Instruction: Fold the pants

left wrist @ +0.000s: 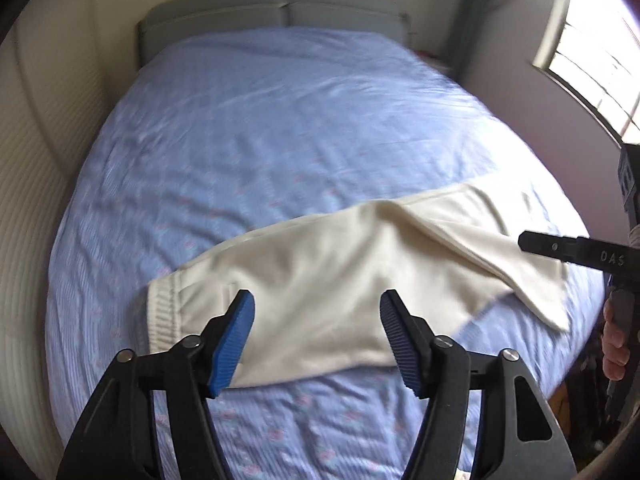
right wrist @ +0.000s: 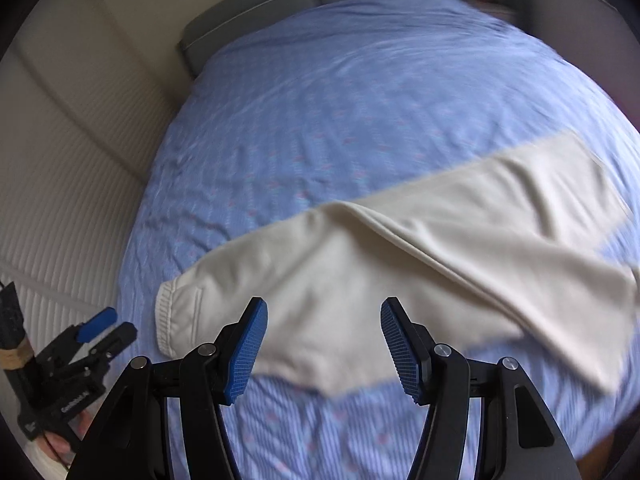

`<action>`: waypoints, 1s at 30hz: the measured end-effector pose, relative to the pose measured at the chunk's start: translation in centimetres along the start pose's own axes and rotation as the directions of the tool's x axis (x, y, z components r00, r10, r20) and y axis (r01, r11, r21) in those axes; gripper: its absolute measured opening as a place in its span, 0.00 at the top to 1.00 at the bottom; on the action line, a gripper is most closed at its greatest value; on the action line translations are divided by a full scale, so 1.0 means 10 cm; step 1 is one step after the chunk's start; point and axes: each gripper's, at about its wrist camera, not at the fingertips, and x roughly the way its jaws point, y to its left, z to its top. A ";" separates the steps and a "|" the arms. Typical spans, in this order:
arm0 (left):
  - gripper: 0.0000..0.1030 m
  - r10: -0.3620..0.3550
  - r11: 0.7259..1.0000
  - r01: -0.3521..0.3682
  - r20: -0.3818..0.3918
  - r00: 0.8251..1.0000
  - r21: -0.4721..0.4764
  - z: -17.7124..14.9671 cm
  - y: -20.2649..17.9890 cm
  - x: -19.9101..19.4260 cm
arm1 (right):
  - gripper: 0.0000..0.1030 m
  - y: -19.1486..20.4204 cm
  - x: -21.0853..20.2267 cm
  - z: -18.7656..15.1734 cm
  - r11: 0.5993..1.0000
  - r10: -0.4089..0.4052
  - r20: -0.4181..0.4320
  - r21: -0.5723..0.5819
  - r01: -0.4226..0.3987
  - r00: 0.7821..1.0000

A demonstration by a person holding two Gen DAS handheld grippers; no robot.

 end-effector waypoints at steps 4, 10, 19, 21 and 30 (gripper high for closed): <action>0.25 -0.097 0.990 0.094 0.027 0.995 0.105 -0.03 -0.40 -0.22 | 0.41 -0.40 -0.45 -0.33 0.990 -0.070 0.056 0.127 0.062 0.996; 0.22 -0.206 0.961 0.196 0.031 0.978 0.196 -0.12 -1.04 -0.31 | 0.41 -0.98 -0.98 -0.72 0.960 -0.172 0.090 0.241 0.146 0.981; 0.19 -0.277 0.951 0.271 0.025 0.960 0.146 -0.16 -1.91 -0.25 | 0.41 -2.00 -1.39 -0.96 0.910 -0.248 0.092 0.364 0.199 0.964; 0.19 -0.268 0.954 0.263 0.016 0.963 0.141 -0.16 -2.14 -0.16 | 0.41 -2.28 -1.40 -0.95 0.907 -0.244 0.092 0.374 0.193 0.966; 0.19 -0.159 0.985 0.168 -0.147 0.976 0.048 -0.22 -3.04 0.61 | 0.41 -3.64 -1.08 -0.89 0.905 -0.114 -0.024 0.411 0.114 0.993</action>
